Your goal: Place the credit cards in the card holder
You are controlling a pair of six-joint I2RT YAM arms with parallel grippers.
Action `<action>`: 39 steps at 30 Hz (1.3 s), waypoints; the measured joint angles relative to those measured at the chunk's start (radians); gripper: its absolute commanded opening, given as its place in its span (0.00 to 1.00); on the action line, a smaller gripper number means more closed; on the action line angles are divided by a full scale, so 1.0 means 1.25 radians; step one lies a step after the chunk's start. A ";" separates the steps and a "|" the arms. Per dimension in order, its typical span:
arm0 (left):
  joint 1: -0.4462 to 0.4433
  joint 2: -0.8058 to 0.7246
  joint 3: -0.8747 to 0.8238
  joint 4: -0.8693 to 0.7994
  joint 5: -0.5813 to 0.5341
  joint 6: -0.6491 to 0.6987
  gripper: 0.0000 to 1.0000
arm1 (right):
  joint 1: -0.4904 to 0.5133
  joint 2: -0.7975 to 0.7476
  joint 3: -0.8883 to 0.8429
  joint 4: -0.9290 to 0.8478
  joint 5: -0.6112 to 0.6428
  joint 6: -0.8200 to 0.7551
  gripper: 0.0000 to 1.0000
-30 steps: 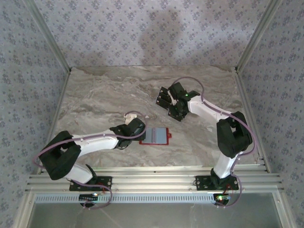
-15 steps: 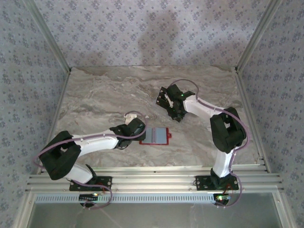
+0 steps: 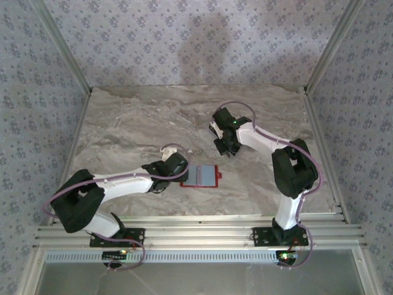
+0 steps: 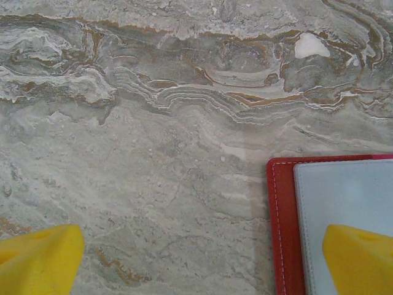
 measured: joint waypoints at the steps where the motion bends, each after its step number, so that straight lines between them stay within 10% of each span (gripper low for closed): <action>1: 0.000 0.000 0.000 0.000 0.000 0.002 1.00 | 0.004 -0.002 0.002 -0.002 0.002 -0.002 0.00; 13: 0.002 0.014 0.025 0.005 0.031 0.045 1.00 | 0.070 -0.192 0.013 0.013 -0.042 0.050 0.00; 25: -0.002 0.057 0.026 0.001 0.053 0.055 1.00 | 0.081 -0.350 -0.412 0.357 -0.282 0.396 0.00; 39: -0.021 0.071 0.019 -0.033 0.008 -0.018 0.99 | 0.134 -0.389 -0.655 0.720 -0.286 0.685 0.00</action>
